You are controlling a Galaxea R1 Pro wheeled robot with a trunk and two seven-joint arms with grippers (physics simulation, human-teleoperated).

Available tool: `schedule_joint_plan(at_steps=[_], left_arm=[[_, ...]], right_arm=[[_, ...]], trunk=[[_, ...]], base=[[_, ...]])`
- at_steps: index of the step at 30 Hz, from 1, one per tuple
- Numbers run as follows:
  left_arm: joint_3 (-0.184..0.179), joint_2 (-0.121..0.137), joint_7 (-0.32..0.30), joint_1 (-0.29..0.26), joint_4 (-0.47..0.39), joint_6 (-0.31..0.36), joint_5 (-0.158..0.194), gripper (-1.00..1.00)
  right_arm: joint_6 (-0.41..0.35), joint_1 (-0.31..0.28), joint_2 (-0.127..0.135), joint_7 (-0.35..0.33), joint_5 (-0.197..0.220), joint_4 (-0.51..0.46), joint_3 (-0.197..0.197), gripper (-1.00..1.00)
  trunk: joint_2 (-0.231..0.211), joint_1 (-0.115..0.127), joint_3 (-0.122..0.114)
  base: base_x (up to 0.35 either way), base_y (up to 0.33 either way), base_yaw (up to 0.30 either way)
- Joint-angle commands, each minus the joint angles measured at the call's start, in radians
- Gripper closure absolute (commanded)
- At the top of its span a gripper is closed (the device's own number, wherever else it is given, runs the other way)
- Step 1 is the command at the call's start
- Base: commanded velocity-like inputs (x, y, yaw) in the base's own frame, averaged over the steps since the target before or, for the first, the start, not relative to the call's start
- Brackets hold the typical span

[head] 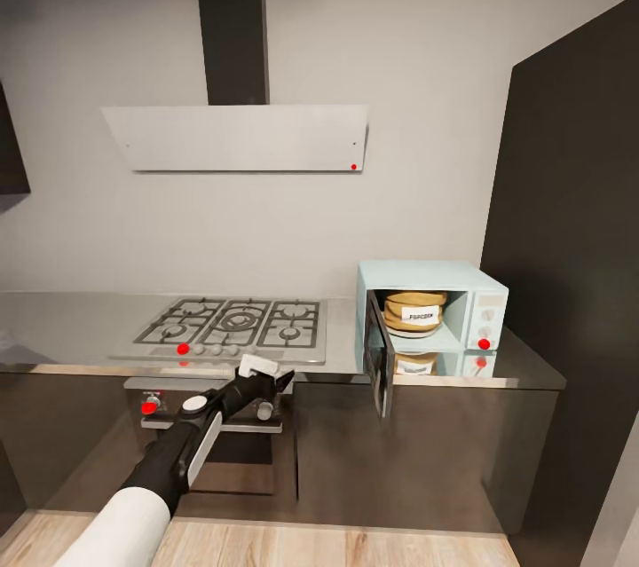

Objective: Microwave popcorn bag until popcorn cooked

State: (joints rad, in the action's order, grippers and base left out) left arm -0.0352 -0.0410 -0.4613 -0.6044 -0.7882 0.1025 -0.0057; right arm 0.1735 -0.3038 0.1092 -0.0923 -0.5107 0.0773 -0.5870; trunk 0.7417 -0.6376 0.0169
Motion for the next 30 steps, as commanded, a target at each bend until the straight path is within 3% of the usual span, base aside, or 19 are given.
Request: schedule_joint_plan(at_steps=[1, 7, 15, 20, 30], left_arm=[[0.002, 0.000, -0.004, -0.001, -0.001, 0.009, 0.000, -1.00], [0.001, -0.008, 0.000, -0.001, -0.003, 0.022, 0.001, -1.00], [0.001, -0.004, 0.000, -0.001, -0.005, 0.026, 0.001, -1.00], [0.001, -0.009, 0.004, -0.001, -0.001, 0.025, 0.002, -1.00], [-0.008, -0.008, -0.016, -0.001, 0.009, 0.023, 0.001, -1.00]], right_arm=[[0.006, -0.001, 0.001, -0.001, -0.003, 0.004, -0.007, -1.00], [0.007, -0.001, 0.000, -0.003, -0.003, 0.004, -0.007, -1.00], [0.007, -0.001, -0.002, -0.002, -0.003, 0.004, -0.007, -1.00], [0.007, -0.001, -0.002, -0.001, -0.003, 0.004, -0.007, -1.00], [0.007, -0.001, -0.002, -0.001, -0.003, 0.004, -0.007, -1.00]], trunk=[[0.002, 0.000, 0.002], [0.002, 0.000, 0.002], [0.002, 0.000, 0.002], [0.002, 0.000, 0.002], [0.002, 0.000, 0.002]], base=[[0.000, 0.000, 0.000], [0.004, 0.000, 0.000], [0.281, -0.051, -0.006], [0.205, -0.098, -0.217], [0.011, -0.005, -0.291]])
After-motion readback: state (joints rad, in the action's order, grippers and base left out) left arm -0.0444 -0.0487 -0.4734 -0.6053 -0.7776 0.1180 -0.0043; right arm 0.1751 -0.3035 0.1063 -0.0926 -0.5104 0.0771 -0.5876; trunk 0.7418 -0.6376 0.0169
